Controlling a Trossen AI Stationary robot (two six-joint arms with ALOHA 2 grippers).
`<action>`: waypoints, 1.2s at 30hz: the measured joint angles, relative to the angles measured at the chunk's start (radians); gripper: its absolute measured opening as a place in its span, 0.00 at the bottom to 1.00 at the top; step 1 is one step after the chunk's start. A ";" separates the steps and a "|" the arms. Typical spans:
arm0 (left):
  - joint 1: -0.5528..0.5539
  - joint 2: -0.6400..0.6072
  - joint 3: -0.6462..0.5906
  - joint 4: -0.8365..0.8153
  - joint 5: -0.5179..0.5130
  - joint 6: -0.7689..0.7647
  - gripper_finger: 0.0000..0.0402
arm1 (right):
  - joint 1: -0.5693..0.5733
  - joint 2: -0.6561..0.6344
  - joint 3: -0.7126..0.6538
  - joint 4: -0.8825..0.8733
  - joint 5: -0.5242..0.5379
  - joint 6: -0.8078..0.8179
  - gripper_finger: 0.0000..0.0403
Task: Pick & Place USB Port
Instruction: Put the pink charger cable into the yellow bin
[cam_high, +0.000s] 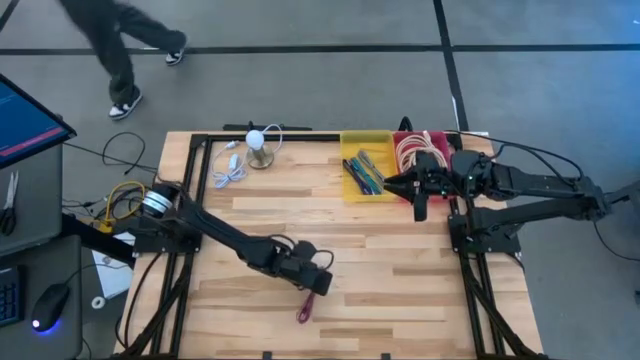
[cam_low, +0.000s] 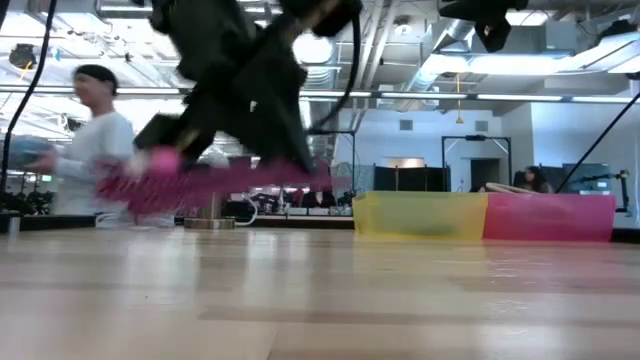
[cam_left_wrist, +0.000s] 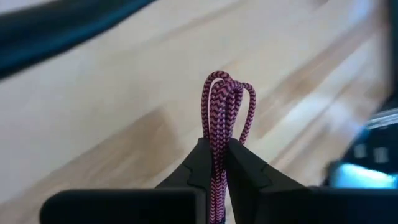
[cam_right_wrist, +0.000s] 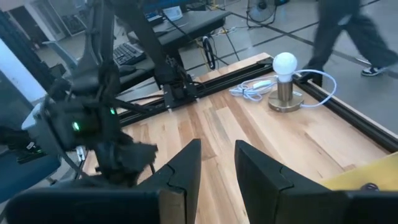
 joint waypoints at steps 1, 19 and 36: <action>0.005 -0.021 0.000 0.002 -0.020 0.013 0.06 | -0.003 0.000 0.000 0.000 0.000 0.000 0.23; 0.137 -0.476 0.003 0.075 -0.401 0.531 0.06 | -0.008 0.000 0.000 -0.002 0.000 0.001 0.23; 0.503 -0.361 0.003 0.302 -0.101 0.764 0.06 | -0.008 -0.128 0.000 0.041 0.000 0.003 0.23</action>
